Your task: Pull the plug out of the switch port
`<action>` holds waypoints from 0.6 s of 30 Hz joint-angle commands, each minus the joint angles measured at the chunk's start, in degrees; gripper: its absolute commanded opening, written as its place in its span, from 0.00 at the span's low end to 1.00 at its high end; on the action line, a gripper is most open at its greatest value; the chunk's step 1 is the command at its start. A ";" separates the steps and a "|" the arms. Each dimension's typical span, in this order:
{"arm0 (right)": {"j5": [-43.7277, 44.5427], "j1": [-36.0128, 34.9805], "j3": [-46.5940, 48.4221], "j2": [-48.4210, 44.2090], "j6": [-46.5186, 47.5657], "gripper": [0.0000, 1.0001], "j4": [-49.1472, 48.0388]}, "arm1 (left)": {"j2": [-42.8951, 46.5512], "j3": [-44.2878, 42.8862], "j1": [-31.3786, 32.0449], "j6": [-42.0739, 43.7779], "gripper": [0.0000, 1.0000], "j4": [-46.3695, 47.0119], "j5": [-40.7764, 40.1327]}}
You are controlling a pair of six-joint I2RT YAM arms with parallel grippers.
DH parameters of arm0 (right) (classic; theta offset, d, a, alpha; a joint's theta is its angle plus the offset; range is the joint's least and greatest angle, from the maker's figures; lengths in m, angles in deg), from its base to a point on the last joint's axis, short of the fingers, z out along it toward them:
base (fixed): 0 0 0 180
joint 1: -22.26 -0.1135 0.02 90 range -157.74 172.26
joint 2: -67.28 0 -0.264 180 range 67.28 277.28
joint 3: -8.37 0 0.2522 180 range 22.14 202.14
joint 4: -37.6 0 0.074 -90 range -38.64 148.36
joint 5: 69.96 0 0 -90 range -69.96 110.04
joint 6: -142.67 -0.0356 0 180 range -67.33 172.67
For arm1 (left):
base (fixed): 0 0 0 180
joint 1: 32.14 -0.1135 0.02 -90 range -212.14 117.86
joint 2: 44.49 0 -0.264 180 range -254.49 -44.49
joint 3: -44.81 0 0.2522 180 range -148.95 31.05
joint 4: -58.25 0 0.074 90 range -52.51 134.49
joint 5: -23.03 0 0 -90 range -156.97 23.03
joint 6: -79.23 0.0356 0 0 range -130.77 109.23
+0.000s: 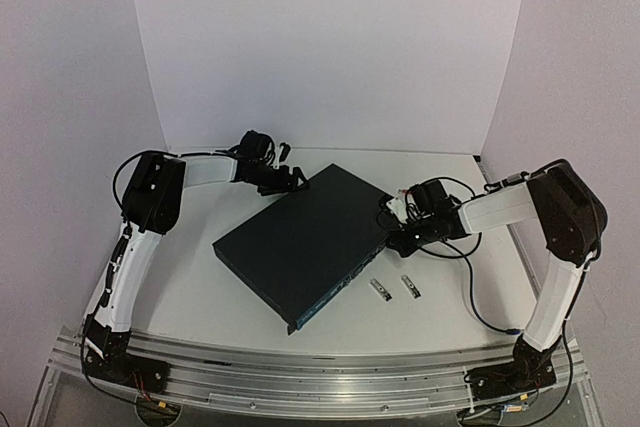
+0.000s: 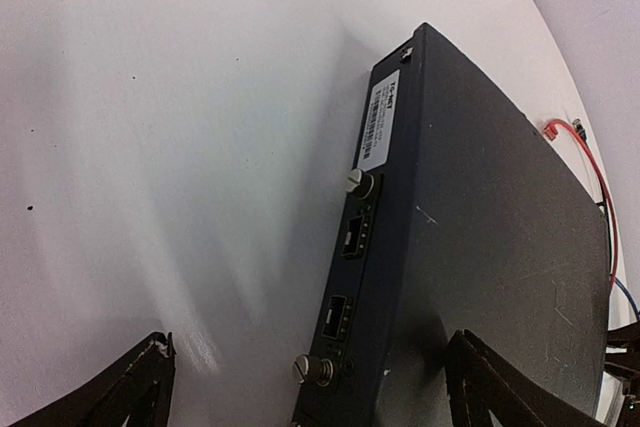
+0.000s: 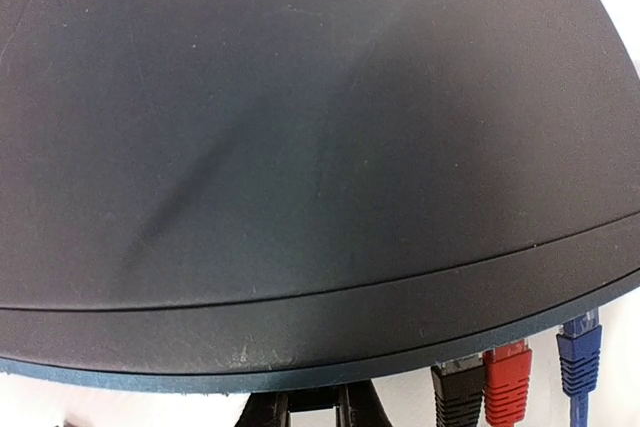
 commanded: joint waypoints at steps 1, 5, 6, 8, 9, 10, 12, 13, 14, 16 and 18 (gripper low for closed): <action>1.98 -0.27 -3.22 -2.51 -6.65 0.00 -0.21 | -3.42 1.25 -0.30 -2.94 0.94 -6.06 -2.30; 4.36 -0.04 -9.65 -6.96 -13.08 0.00 3.08 | -3.65 1.71 -1.03 -4.00 0.94 -6.31 -2.32; 4.14 0.03 -11.66 -8.59 -15.06 0.00 3.39 | -3.56 2.04 -1.16 -4.05 0.94 -6.22 -2.39; 3.57 -0.08 -14.08 -11.43 -17.17 0.00 5.78 | -3.58 2.40 -1.31 -4.17 0.94 -6.11 -2.31; 3.13 -0.06 -15.06 -12.74 -17.73 0.00 6.20 | -3.64 2.41 -1.36 -4.15 0.94 -6.10 -2.20; 2.79 -0.06 -16.04 -14.02 -18.15 0.00 6.33 | -3.72 2.38 -1.41 -4.13 0.94 -6.13 -2.13; 2.82 -0.05 -17.66 -16.33 -18.52 0.00 6.35 | -3.92 2.26 -1.38 -4.12 0.94 -6.19 -1.85; 2.58 -0.04 -18.09 -17.37 -18.43 0.00 6.35 | -3.97 2.26 -1.41 -4.12 0.94 -6.18 -1.66; 2.31 -0.04 -18.32 -18.20 -18.27 0.00 6.38 | -3.95 2.27 -1.41 -4.12 0.94 -6.12 -1.46; 1.75 -0.10 -18.38 -19.82 -18.06 0.00 6.95 | -3.81 2.50 -1.41 -4.12 0.93 -5.88 -1.01; 1.06 -0.09 -18.84 -21.46 -17.75 0.00 7.13 | -3.43 2.82 -1.41 -4.12 0.94 -5.45 -0.62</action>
